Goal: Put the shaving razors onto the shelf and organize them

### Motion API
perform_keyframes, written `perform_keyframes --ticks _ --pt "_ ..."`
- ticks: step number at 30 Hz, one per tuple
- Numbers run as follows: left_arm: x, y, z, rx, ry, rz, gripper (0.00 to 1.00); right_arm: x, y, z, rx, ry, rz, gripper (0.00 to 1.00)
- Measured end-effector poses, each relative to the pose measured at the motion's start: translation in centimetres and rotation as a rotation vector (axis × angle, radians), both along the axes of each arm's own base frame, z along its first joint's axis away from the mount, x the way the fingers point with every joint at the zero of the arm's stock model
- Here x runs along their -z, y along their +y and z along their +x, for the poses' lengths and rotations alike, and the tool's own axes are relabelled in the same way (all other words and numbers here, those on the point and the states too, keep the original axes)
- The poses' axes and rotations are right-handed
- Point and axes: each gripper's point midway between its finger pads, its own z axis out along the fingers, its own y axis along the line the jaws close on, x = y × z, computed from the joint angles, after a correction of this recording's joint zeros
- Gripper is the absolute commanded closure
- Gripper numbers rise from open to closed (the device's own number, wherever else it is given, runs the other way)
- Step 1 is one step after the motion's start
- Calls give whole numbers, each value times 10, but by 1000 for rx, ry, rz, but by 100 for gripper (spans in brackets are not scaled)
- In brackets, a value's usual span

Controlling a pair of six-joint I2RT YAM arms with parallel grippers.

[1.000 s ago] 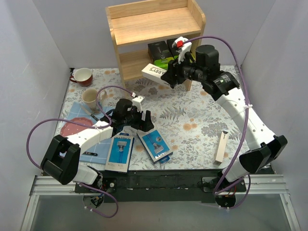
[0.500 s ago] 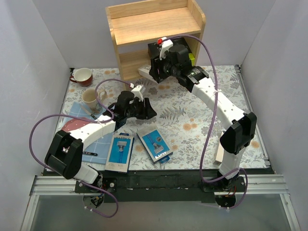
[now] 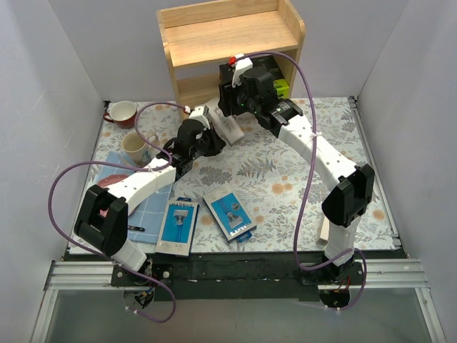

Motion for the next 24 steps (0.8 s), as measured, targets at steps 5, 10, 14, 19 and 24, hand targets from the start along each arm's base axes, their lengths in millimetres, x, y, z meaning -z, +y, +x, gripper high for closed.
perform_keyframes --ticks 5,10,14,19,24 --pt "-8 2 16 -57 -24 3 100 5 3 7 14 -6 -3 38" --pt "-5 5 21 -76 -24 37 100 18 5 9 8 9 -31 34" --pt "-8 17 5 -49 -42 88 77 35 -14 -15 -43 9 -88 30" --pt "-23 35 -47 47 -71 98 33 71 -65 -81 -137 34 -205 19" --pt "2 37 -79 149 -26 102 25 88 -79 -114 -232 65 -265 16"
